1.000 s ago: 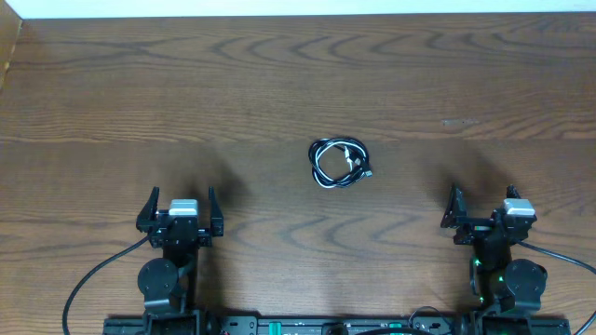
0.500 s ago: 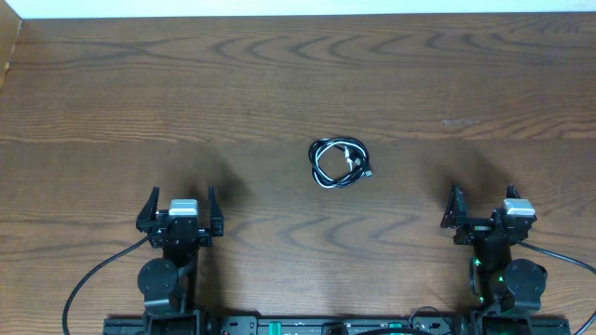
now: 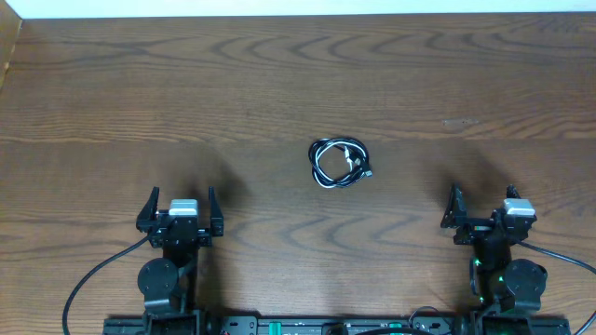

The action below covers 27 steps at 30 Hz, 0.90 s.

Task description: Untangle cables

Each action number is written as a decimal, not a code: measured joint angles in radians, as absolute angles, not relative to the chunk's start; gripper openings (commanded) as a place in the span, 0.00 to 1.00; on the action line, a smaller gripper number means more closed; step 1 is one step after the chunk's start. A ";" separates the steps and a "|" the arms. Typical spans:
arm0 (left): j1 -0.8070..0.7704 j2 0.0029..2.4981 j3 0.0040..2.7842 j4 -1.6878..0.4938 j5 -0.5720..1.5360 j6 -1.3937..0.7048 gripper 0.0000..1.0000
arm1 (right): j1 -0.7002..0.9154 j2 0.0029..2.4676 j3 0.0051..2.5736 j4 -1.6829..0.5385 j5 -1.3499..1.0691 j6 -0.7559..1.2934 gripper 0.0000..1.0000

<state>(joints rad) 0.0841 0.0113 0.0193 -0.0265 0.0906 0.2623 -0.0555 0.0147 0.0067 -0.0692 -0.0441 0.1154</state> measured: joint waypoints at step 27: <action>0.084 0.011 0.019 -0.027 0.091 0.262 0.98 | -0.056 0.015 0.007 -0.068 -0.025 0.115 0.99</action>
